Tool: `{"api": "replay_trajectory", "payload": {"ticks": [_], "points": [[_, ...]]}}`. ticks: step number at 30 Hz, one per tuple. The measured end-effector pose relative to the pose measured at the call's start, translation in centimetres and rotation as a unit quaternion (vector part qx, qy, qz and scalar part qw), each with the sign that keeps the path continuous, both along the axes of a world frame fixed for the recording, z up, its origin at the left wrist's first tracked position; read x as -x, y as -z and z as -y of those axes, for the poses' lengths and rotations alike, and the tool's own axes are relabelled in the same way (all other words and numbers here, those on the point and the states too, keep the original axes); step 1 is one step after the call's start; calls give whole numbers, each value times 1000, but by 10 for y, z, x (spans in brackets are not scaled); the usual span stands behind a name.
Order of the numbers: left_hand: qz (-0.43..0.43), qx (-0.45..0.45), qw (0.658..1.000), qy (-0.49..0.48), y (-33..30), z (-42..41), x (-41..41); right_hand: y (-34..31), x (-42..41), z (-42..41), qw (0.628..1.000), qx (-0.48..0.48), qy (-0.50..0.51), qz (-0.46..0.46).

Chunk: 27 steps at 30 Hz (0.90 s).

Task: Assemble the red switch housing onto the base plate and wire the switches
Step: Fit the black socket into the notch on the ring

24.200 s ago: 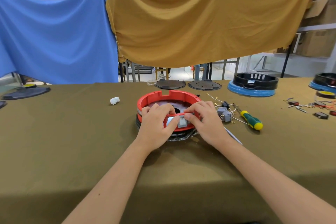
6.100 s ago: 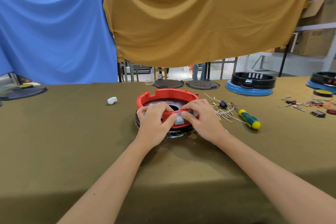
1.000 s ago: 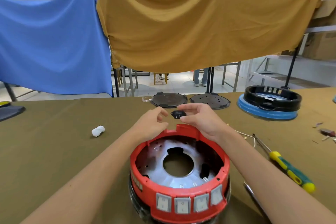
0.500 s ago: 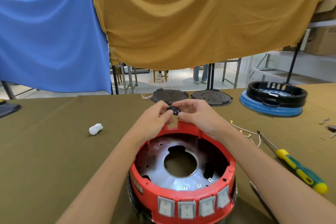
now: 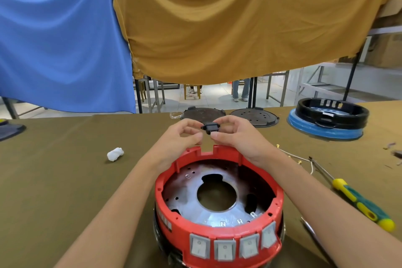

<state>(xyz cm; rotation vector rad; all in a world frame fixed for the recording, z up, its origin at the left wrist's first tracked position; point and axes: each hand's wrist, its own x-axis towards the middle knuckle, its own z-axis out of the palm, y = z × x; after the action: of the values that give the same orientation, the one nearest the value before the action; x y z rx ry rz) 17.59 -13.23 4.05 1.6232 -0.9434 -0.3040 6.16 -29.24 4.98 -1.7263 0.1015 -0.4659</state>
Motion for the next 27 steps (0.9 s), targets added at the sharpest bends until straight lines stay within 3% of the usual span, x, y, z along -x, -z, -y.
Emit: {"api": "replay_trajectory", "payload": {"ticks": [4,10,27], "points": [[17,5,1000,3,1,3,1,2,-2,1,999,48,-4,-9],[14,0,1000,-20,1,3,0,2,-4,1,1000,23,11,0],[30,-24,999,-23,-3,1,6,1,-3,1,991,120,66,-12]]}}
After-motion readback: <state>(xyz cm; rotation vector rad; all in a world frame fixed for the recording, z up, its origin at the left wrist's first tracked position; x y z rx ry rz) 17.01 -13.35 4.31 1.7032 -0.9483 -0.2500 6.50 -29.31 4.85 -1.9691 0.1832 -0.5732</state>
